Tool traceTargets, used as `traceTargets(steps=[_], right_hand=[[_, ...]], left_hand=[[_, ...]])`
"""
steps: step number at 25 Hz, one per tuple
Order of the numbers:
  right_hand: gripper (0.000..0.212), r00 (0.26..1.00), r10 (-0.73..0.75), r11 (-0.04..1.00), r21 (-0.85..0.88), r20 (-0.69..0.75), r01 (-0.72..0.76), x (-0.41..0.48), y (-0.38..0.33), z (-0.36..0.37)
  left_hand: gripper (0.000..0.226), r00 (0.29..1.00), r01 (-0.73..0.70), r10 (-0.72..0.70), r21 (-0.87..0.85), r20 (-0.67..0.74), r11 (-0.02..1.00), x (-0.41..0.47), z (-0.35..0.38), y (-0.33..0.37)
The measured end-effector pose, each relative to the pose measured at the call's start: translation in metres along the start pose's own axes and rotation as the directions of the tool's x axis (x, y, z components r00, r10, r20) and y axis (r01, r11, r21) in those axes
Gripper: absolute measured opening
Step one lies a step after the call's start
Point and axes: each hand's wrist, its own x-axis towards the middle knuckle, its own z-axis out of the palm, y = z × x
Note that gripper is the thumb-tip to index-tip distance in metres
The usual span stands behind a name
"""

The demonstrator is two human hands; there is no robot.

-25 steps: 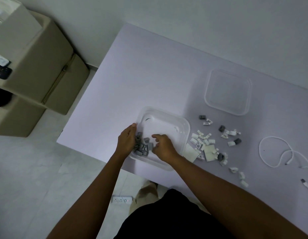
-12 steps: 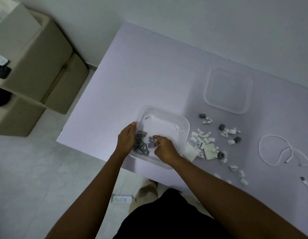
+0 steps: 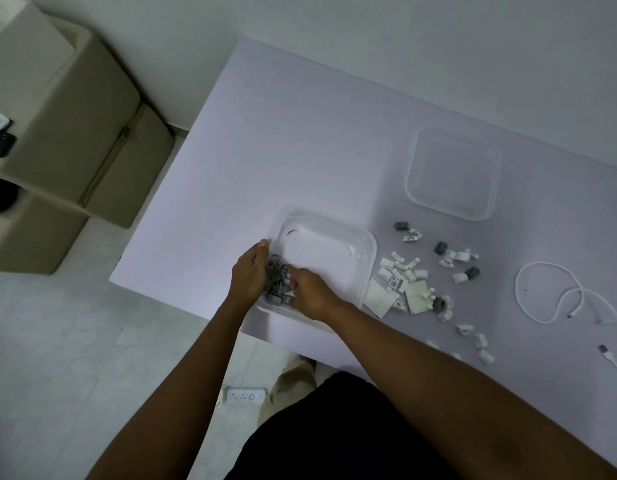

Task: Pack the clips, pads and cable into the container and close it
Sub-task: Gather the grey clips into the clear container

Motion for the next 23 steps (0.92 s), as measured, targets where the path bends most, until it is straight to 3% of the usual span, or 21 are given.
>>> traceTargets(steps=[2, 5, 7, 9, 12, 14, 16, 19, 21, 23], right_hand=[[0.07, 1.0, 0.002, 1.0, -0.003, 0.024, -0.002, -0.001, 0.003, -0.002], [0.084, 0.999, 0.051, 0.997, 0.052, 0.015, -0.052, -0.014, 0.009, -0.007], [0.072, 0.993, 0.067, 0.988, 0.145, -0.099, -0.052, -0.027, 0.01, -0.019], [0.047, 0.935, 0.085, 0.963, 0.269, -0.344, 0.012, -0.047, 0.013, -0.04], [0.018, 0.706, 0.182, 0.942, 0.329, -0.684, 0.075, -0.09, 0.039, -0.081], [0.012, 0.557, 0.297, 0.924, 0.38, -0.775, 0.036, -0.121, 0.073, -0.106], [0.011, 0.446, 0.374, 0.913, 0.407, -0.813, -0.024, -0.153, 0.114, -0.123], [0.013, 0.412, 0.48, 0.875, 0.454, -0.774, -0.168, -0.192, 0.17, -0.134], [0.015, 0.412, 0.506, 0.862, 0.454, -0.758, -0.224, -0.207, 0.198, -0.138], [0.016, 0.422, 0.51, 0.86, 0.44, -0.75, -0.258, -0.212, 0.217, -0.142]], left_hand=[[0.047, 1.0, 0.009, -0.009, 0.009, -0.013, 1.0, 0.0, 0.001, 0.001], [0.041, 0.976, -0.086, 0.112, 0.138, -0.189, 0.987, -0.004, 0.002, 0.007], [0.04, 0.917, -0.203, 0.264, 0.221, -0.297, 0.954, -0.008, 0.005, 0.02], [0.034, 0.851, -0.337, 0.427, 0.307, -0.304, 0.89, -0.012, 0.02, 0.042], [0.024, 0.786, -0.535, 0.596, 0.302, -0.164, 0.789, -0.02, 0.067, 0.081], [0.017, 0.761, -0.633, 0.648, 0.251, 0.029, 0.732, -0.028, 0.11, 0.101], [0.014, 0.693, -0.72, 0.649, 0.262, 0.313, 0.642, -0.039, 0.158, 0.107], [0.021, 0.58, -0.785, 0.491, 0.284, 0.65, 0.551, -0.054, 0.225, 0.086], [0.027, 0.547, -0.809, 0.422, 0.327, 0.723, 0.488, -0.057, 0.255, 0.067], [0.035, 0.557, -0.811, 0.408, 0.369, 0.723, 0.453, -0.056, 0.27, 0.056]])
